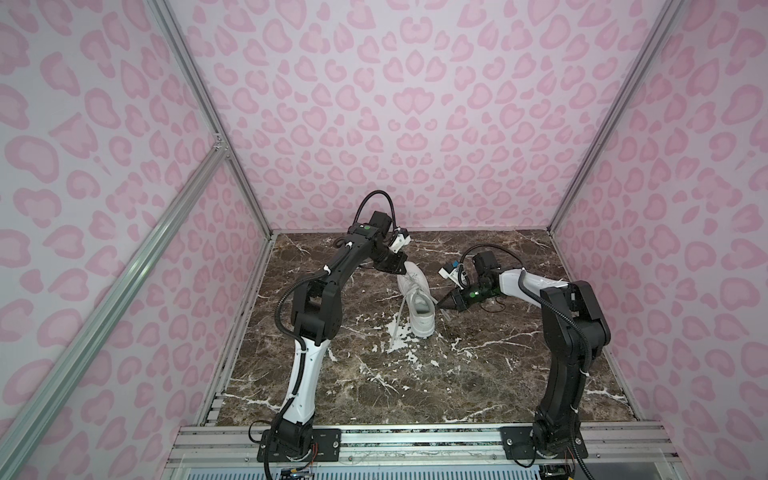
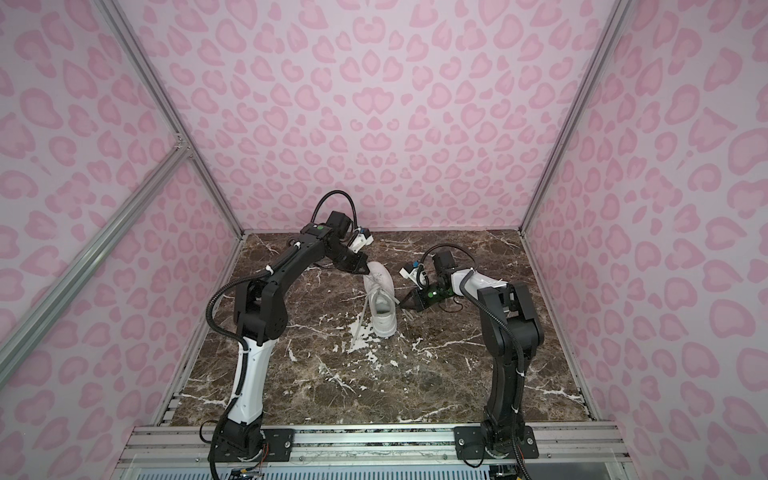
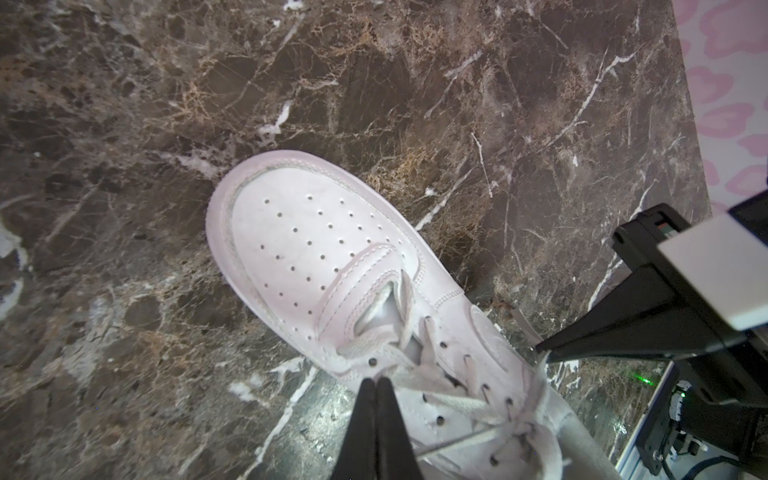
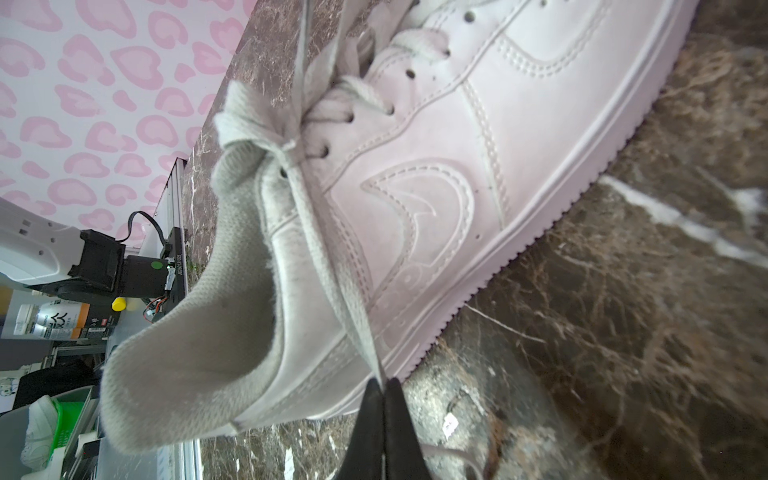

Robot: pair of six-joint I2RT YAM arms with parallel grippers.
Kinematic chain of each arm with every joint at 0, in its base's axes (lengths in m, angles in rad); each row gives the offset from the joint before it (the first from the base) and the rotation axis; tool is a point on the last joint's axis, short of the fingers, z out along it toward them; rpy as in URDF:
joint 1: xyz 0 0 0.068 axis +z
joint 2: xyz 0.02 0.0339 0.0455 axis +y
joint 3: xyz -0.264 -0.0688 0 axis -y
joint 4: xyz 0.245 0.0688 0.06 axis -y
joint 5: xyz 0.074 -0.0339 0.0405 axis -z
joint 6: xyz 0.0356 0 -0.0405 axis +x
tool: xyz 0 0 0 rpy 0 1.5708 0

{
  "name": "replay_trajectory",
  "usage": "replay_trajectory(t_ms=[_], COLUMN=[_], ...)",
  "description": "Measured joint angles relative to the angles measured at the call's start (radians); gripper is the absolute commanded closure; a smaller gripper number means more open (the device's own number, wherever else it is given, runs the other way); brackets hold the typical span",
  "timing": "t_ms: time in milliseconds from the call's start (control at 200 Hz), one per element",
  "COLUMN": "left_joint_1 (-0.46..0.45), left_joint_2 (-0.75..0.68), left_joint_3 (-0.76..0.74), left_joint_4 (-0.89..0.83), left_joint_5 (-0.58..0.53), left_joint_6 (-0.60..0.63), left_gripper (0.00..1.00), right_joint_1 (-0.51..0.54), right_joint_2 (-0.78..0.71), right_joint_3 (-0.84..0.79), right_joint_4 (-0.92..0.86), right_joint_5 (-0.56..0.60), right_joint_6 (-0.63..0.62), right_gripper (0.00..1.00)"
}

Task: Tie the shoes

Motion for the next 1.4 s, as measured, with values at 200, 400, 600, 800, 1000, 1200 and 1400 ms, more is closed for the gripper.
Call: replay_trajectory(t_ms=[200,400,600,800,1000,1200,1400], left_joint_1=[0.000,-0.007,-0.014,-0.027,-0.038,-0.024,-0.018], left_joint_2=[0.002,0.002,-0.008,-0.058,-0.095,-0.214,-0.377], left_joint_3=[0.000,0.000,-0.047,-0.077,-0.080,-0.196,-0.430], left_joint_4=[0.000,0.008,0.065,0.113,0.142,0.200,0.277], left_joint_5=[0.002,0.003,0.002,0.015,0.020,-0.003,-0.058], left_joint_6=[-0.001,0.003,0.002,-0.003,-0.006,-0.020,-0.011], left_gripper=[0.96,0.97,0.97,0.79,0.51,0.35,0.34], right_joint_1=[0.000,0.006,0.035,0.023,-0.015,-0.045,-0.052], right_joint_2=[0.004,0.005,-0.005,-0.005,-0.037,-0.052,-0.058], right_joint_3=[0.000,0.006,0.027,0.086,0.072,0.071,0.071], right_joint_4=[0.002,-0.005,-0.024,-0.076,-0.098,-0.097,-0.096], right_joint_5=[-0.002,-0.005,-0.012,-0.005,0.023,0.050,0.062], right_joint_6=[0.000,0.001,0.040,0.051,0.061,0.067,0.076], right_gripper=[1.00,1.00,0.88,0.58,0.51,0.51,0.51])
